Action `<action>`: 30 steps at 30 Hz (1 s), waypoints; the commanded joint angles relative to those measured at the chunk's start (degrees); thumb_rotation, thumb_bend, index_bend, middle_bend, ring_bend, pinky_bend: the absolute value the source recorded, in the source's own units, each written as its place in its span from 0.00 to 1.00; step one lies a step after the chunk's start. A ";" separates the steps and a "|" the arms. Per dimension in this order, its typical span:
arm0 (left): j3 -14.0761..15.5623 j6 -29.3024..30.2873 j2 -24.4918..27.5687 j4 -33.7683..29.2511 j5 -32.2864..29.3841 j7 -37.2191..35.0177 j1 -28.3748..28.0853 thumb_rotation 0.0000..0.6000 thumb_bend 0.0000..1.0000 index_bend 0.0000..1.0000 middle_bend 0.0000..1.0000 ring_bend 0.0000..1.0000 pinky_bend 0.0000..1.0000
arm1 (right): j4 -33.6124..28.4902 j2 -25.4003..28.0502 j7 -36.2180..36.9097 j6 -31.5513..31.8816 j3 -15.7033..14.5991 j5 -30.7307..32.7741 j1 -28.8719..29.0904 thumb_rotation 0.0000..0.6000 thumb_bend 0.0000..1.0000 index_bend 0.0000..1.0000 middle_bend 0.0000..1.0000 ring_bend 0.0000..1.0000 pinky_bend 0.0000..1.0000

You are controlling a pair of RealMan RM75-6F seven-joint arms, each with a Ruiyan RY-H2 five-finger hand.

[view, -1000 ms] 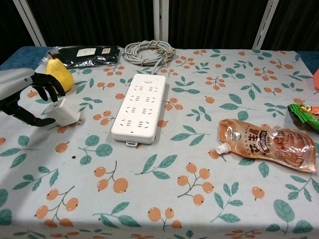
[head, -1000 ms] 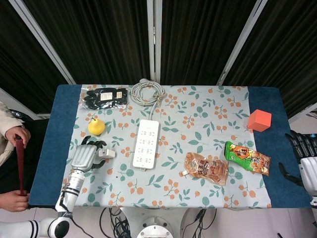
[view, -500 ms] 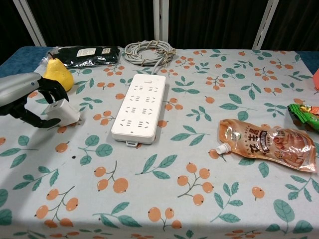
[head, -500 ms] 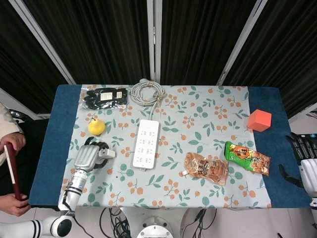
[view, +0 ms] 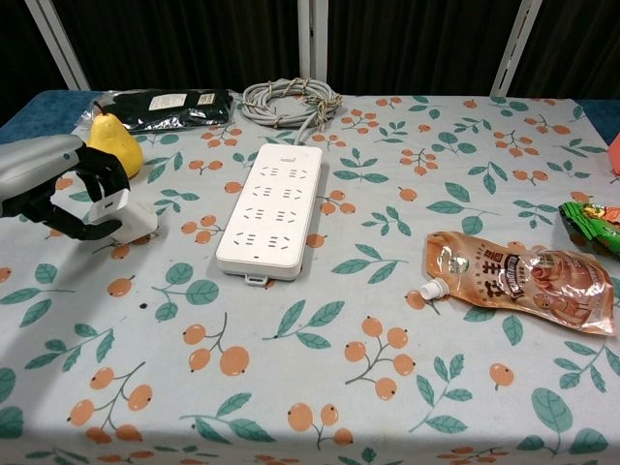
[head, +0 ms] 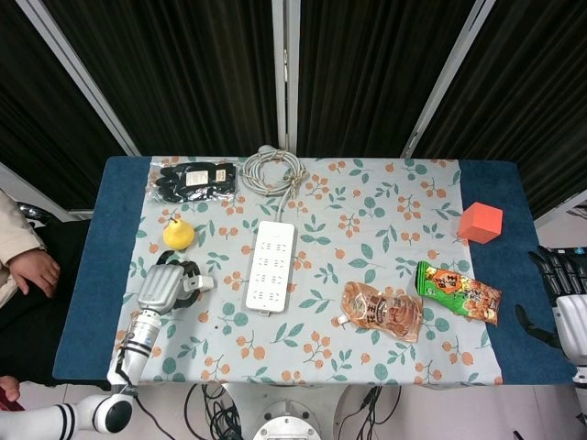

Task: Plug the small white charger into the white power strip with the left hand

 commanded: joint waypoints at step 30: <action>-9.75 -29.41 5.96 7.59 -9.78 8.52 -28.84 1.00 0.47 0.63 0.68 0.59 0.52 | 0.69 -0.69 0.43 -2.78 0.58 1.79 1.23 1.00 0.30 0.00 0.00 0.00 0.00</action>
